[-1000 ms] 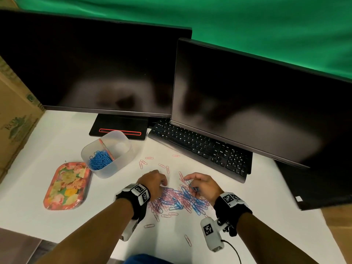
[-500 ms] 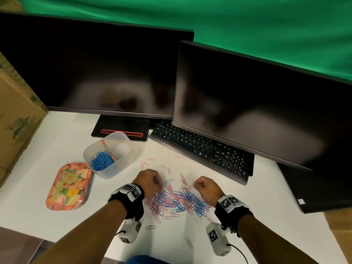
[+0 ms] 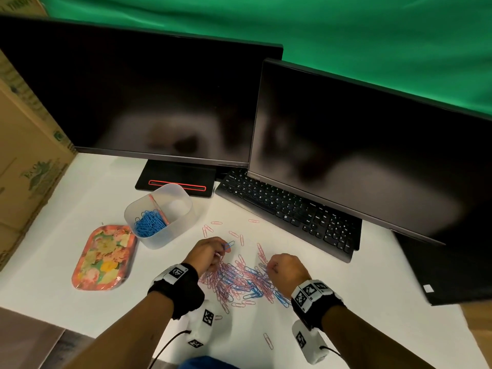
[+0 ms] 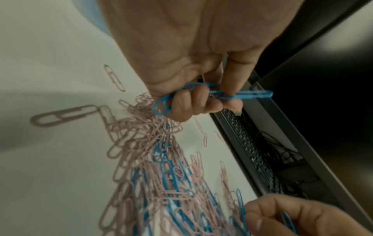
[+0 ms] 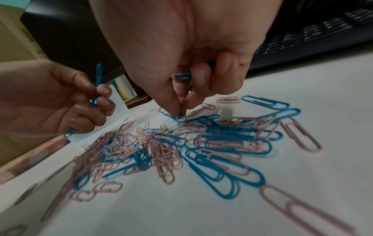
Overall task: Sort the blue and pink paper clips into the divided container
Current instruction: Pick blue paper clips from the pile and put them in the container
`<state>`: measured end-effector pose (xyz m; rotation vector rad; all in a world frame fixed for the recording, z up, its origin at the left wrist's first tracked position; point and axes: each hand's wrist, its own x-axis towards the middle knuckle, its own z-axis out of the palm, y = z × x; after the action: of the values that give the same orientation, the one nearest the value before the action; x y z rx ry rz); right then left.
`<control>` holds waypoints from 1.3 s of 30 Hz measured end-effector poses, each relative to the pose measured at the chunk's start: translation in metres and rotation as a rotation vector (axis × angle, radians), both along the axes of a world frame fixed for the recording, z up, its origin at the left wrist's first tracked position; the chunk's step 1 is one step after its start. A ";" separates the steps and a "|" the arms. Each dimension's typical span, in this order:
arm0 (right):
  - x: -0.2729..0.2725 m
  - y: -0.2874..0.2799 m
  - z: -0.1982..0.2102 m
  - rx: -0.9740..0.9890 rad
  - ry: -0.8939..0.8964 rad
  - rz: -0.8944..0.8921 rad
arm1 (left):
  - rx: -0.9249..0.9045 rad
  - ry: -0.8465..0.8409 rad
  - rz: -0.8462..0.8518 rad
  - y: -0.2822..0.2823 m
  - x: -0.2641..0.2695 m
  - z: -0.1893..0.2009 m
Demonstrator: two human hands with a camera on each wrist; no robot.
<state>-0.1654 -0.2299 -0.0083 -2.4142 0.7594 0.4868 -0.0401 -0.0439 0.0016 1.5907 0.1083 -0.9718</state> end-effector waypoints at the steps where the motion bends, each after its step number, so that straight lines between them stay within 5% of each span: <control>1: -0.001 -0.002 0.000 0.029 -0.031 -0.037 | -0.033 0.018 0.029 0.001 -0.001 0.000; 8: -0.002 -0.010 0.008 0.395 -0.242 -0.262 | -0.191 0.230 0.145 -0.006 -0.013 0.004; 19: 0.011 0.002 0.027 0.860 -0.169 -0.460 | -0.157 0.343 0.241 -0.007 -0.014 0.019; 26: 0.077 0.059 0.071 0.586 -0.167 -0.128 | -0.355 0.462 0.430 0.009 0.003 0.039; 31: 0.139 0.106 0.103 0.424 -0.135 0.141 | -0.449 0.396 0.553 0.043 0.036 0.056; 39: 0.227 0.173 0.113 0.327 0.043 0.351 | -0.258 0.272 0.772 0.101 0.101 0.088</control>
<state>0.0611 -0.0568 0.1046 -2.2335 0.2429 0.7403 0.0611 0.0569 0.0899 1.0289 0.7027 -0.5491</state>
